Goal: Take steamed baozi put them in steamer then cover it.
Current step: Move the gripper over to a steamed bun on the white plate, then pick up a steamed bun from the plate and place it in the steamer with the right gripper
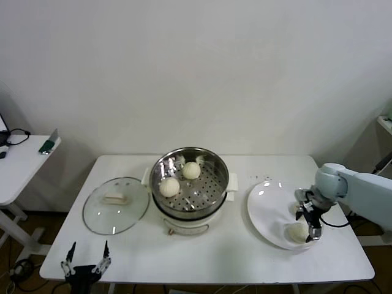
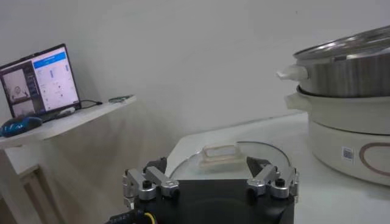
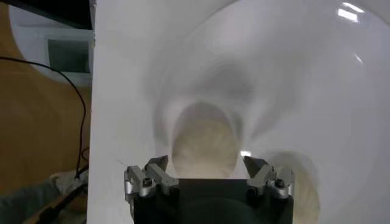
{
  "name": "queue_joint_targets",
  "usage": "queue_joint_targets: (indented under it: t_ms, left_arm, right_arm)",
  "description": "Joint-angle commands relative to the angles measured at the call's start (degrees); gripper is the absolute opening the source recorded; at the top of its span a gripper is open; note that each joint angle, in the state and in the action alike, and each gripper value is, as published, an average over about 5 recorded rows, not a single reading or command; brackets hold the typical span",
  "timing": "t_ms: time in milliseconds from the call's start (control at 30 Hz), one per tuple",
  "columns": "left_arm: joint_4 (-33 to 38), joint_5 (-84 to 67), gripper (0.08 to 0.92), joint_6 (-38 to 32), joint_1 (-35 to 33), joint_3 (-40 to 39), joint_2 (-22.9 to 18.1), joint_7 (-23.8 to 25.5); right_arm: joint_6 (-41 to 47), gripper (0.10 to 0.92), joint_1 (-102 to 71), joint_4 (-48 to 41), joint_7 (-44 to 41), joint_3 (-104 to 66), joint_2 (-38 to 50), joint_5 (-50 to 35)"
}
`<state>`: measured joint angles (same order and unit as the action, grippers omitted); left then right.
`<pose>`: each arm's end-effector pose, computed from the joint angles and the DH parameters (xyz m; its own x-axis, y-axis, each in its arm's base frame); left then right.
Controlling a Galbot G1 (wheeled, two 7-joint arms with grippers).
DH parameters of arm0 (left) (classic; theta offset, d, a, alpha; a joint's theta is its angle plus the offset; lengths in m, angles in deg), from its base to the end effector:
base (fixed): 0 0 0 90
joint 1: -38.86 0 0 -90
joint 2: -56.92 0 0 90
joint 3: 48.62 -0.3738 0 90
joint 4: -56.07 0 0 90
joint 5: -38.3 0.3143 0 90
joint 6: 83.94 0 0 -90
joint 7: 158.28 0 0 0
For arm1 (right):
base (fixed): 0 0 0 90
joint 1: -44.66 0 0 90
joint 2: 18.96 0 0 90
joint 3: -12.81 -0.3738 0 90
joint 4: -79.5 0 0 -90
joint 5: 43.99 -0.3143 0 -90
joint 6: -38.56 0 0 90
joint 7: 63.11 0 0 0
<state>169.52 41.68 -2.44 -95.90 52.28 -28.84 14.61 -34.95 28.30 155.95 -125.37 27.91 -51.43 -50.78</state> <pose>0.0292 0.0728 -0.3726 -0.9571 -0.2315 0.1743 -0.1815 0.9478 0.2623 0.4469 -0.2191 -0.2141 0.0618 0.0134 0.9980 -0.9975 -0.0336 0.0623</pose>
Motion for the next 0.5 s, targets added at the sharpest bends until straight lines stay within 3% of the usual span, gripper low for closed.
queue_joint_targets:
  t_ms: [33,233,500]
  left_arm:
    - [0.0,0.1,0.823,-0.1,-0.1,0.0,-0.1,0.0]
    - [-0.2,0.2,0.823,0.0,0.2,-0.1,-0.1,-0.1]
    - [-0.1,0.9,0.823,0.0,0.3,-0.8,-0.5,-0.1]
  right_arm:
    - [-0.2,0.8,-2.6,-1.5,-0.2,-1.2,-0.5,1.4]
    - [-0.2,0.719,-2.2,-1.4,-0.6,-0.6,-0.9,0.7]
    - [-1.7,0.683,3.1,-2.2,-0.9,2.2,-2.4,-0.2]
